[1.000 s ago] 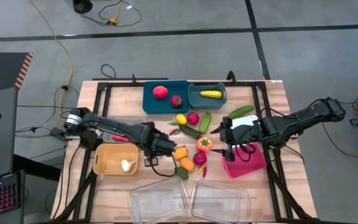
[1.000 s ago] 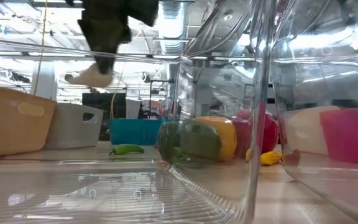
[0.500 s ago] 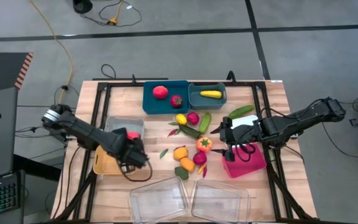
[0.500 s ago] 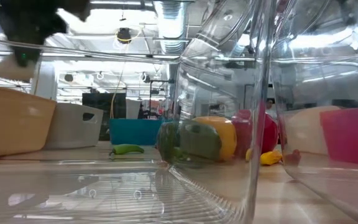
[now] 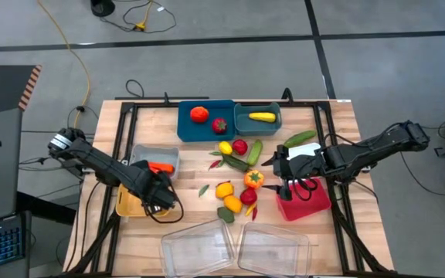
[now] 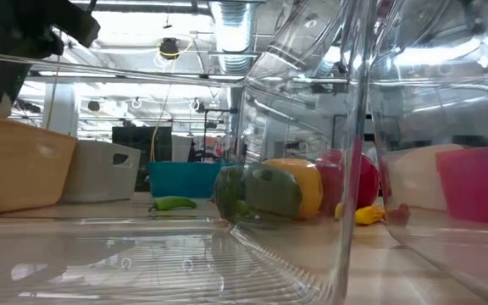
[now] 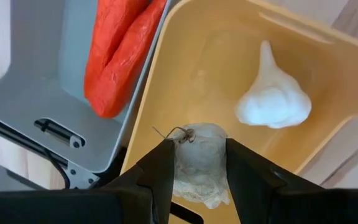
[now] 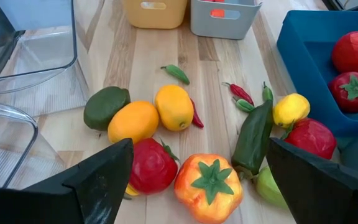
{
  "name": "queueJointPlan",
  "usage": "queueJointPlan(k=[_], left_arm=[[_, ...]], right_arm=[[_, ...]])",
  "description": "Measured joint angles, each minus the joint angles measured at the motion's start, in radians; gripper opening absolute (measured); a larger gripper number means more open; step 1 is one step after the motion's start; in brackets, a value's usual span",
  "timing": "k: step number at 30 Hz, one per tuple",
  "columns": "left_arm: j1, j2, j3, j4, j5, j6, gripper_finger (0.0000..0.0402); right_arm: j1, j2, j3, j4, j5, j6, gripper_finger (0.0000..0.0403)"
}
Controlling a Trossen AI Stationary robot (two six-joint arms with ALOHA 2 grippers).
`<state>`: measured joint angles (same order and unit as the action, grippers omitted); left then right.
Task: Sort produce into baskets
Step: Put the garlic into the yellow bin, then put the tomato into the blue bin
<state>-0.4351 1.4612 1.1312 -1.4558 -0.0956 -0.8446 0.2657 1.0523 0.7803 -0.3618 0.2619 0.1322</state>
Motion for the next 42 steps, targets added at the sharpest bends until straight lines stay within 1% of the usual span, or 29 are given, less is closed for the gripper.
queueJointPlan(k=[4,9,16,23,28,34,37,42], left_arm=[[0.0,0.0,-0.013,0.0,0.023,-0.026,0.0127],[0.0,0.0,-0.024,-0.001,0.068,-0.036,0.0158],[0.0,0.0,-0.024,0.008,0.071,-0.051,0.021],[0.0,0.0,-0.024,0.007,0.071,-0.093,0.0248],[0.0,0.0,-0.024,0.007,0.061,-0.103,0.0264],[0.0,0.0,-0.024,0.011,0.055,-0.076,0.0268],[-0.001,0.0,-0.023,0.026,0.004,-0.066,0.0268],[-0.004,0.0,-0.009,0.129,-0.101,-0.009,0.0268]], right_arm=[[0.0,0.0,0.0,0.0,0.0,0.0,0.0393],[0.0,0.0,0.0,0.0,0.0,0.0,0.0393],[0.0,0.0,0.0,0.0,0.0,0.0,0.0393],[0.0,0.0,0.0,0.0,0.0,0.0,0.0394],[0.0,0.0,0.0,0.0,0.0,-0.001,0.0399],[0.0,0.0,0.0,0.001,-0.001,-0.006,0.04],[0.005,0.0,0.0,0.003,-0.001,-0.001,0.04],[0.033,0.0,0.0,0.004,-0.002,0.132,0.0399]])
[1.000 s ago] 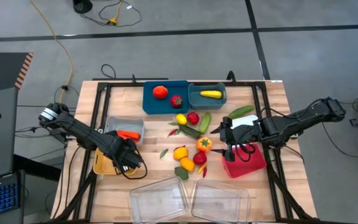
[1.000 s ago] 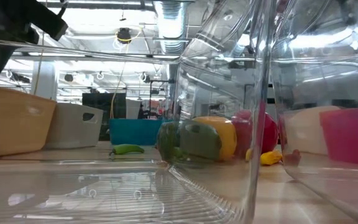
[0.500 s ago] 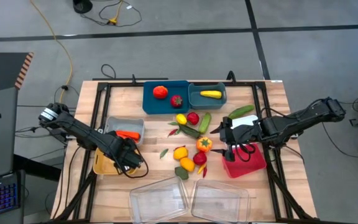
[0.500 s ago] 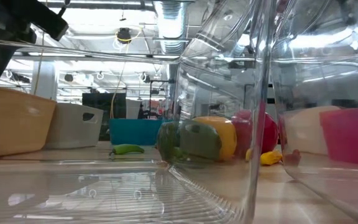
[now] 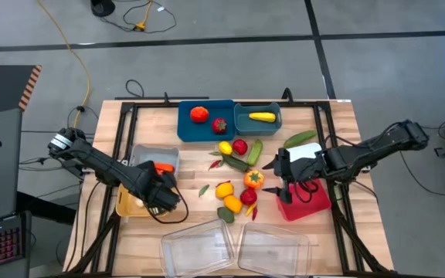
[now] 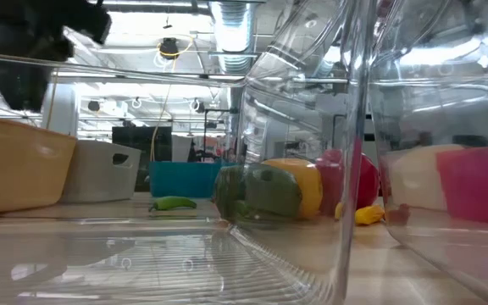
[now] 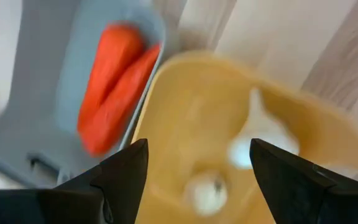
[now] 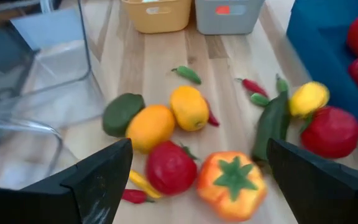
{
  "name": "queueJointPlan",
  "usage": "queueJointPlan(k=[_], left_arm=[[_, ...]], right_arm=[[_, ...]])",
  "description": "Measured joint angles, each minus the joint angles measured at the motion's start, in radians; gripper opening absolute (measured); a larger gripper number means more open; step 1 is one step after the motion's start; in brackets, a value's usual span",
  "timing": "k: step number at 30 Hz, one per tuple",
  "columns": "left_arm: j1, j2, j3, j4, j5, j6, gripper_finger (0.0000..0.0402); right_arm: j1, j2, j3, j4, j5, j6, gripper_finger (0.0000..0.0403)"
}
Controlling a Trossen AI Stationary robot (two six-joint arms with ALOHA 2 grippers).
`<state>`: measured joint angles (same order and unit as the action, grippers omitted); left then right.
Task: Sort produce into baskets
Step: Put the tomato into the blue bin
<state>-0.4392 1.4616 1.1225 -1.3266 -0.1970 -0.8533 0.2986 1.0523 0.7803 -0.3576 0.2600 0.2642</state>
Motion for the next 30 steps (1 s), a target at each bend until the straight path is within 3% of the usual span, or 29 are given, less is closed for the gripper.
queueJointPlan(k=[8,16,24,30], left_arm=[[0.019,0.0,0.0,0.182,-0.054,0.114,0.0267],[0.052,0.0,0.001,0.281,-0.071,0.2,0.0267],[0.081,0.0,0.001,0.395,-0.125,0.282,0.0267],[0.099,0.0,0.001,0.469,-0.132,0.346,0.0267]], right_arm=[[0.027,0.0,0.0,0.008,0.0,0.101,0.0398],[-0.046,0.082,0.056,0.074,0.0,0.128,0.0398],[-0.121,0.289,0.199,-0.137,-0.046,0.071,0.0398],[-0.171,0.418,0.288,-0.26,-0.057,0.141,0.0398]])
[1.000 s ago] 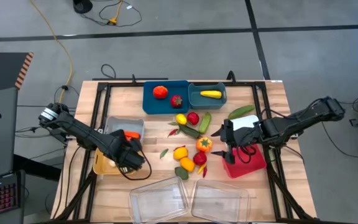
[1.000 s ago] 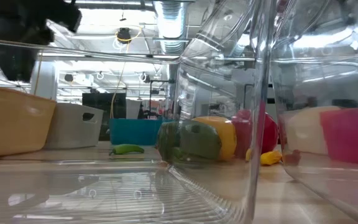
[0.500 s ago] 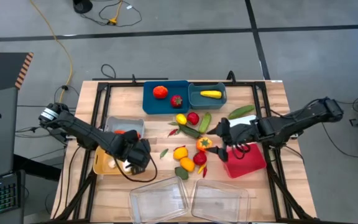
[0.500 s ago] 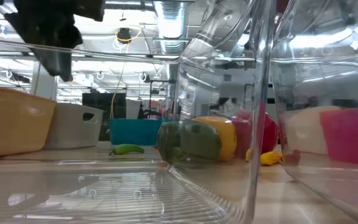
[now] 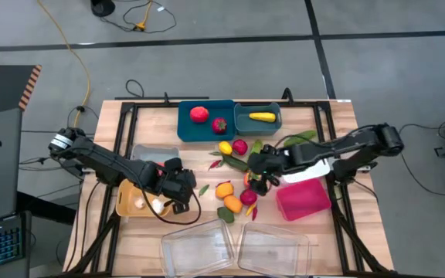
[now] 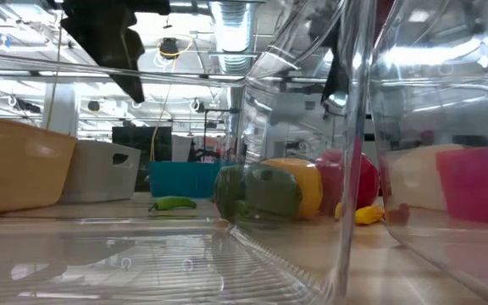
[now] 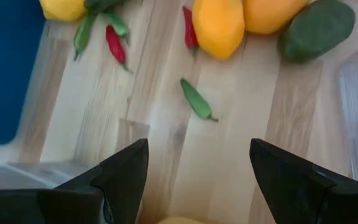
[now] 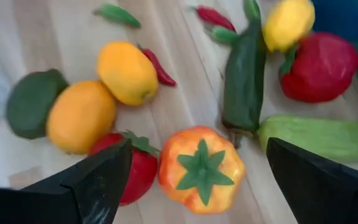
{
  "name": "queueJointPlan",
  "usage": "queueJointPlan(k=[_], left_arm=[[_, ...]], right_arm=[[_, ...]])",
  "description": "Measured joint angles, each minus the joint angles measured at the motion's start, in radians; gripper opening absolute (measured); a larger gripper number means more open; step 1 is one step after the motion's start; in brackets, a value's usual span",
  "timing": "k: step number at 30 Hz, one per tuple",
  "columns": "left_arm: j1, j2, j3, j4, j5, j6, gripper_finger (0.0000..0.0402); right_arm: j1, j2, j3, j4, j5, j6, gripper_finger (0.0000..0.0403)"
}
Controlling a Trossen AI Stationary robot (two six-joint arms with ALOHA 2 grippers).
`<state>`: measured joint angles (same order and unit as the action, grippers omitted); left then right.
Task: Sort produce into baskets
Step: Put the tomato into the blue bin
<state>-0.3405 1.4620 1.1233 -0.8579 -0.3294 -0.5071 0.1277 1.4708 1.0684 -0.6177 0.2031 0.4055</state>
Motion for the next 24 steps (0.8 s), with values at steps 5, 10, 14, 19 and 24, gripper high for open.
queueJointPlan(k=[5,10,14,19,24], left_arm=[[0.008,0.0,0.0,0.004,0.0,0.033,0.0267],[0.008,0.0,0.0,0.004,0.0,0.033,0.0267],[0.008,0.0,0.0,0.004,0.0,0.033,0.0267],[0.008,0.0,0.0,0.004,0.0,0.052,0.0267],[0.008,0.0,0.0,0.004,-0.021,0.059,0.0267]], right_arm=[[-0.033,0.078,0.057,-0.06,-0.059,0.018,0.0398],[-0.053,0.129,0.085,-0.096,-0.101,0.051,0.0398],[-0.066,0.159,0.085,-0.125,-0.101,0.066,0.0398],[-0.065,0.201,0.085,-0.146,-0.102,0.074,0.0398],[-0.063,0.246,0.085,-0.156,-0.131,0.076,0.0398]])
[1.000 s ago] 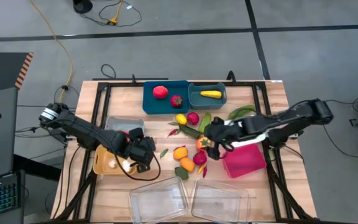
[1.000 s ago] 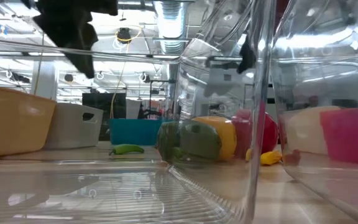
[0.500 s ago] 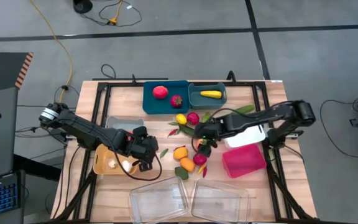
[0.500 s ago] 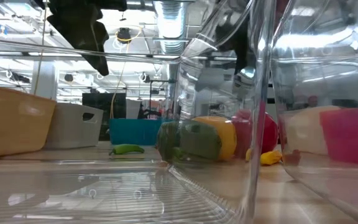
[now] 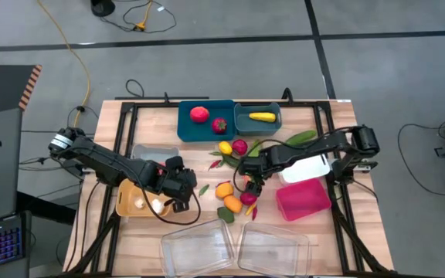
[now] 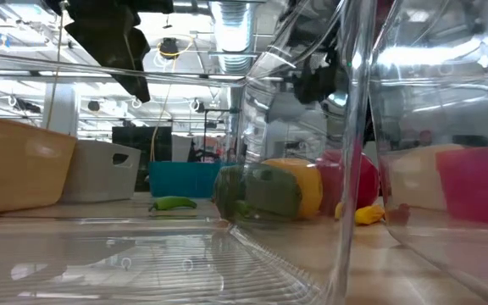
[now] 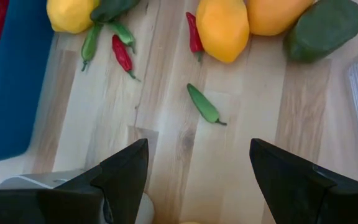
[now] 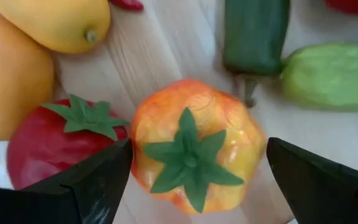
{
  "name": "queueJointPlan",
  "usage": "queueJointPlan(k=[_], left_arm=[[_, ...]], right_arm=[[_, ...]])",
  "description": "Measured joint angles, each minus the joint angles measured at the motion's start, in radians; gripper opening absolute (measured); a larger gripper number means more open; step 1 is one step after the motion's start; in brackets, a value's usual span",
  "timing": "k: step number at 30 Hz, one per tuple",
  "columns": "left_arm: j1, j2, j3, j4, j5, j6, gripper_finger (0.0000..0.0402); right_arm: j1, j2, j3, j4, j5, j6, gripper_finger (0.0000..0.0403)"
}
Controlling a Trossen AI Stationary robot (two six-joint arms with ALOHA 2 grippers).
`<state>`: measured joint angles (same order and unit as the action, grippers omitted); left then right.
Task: Sort produce into baskets
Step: Put the tomato into the blue bin
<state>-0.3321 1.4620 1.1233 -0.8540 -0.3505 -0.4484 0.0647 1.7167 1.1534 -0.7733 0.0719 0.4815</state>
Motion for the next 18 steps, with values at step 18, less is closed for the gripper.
queueJointPlan(k=[18], left_arm=[[0.0,0.0,0.0,0.0,-0.009,0.0,0.0267]], right_arm=[[-0.004,0.041,0.008,-0.004,-0.041,0.042,0.0324]])
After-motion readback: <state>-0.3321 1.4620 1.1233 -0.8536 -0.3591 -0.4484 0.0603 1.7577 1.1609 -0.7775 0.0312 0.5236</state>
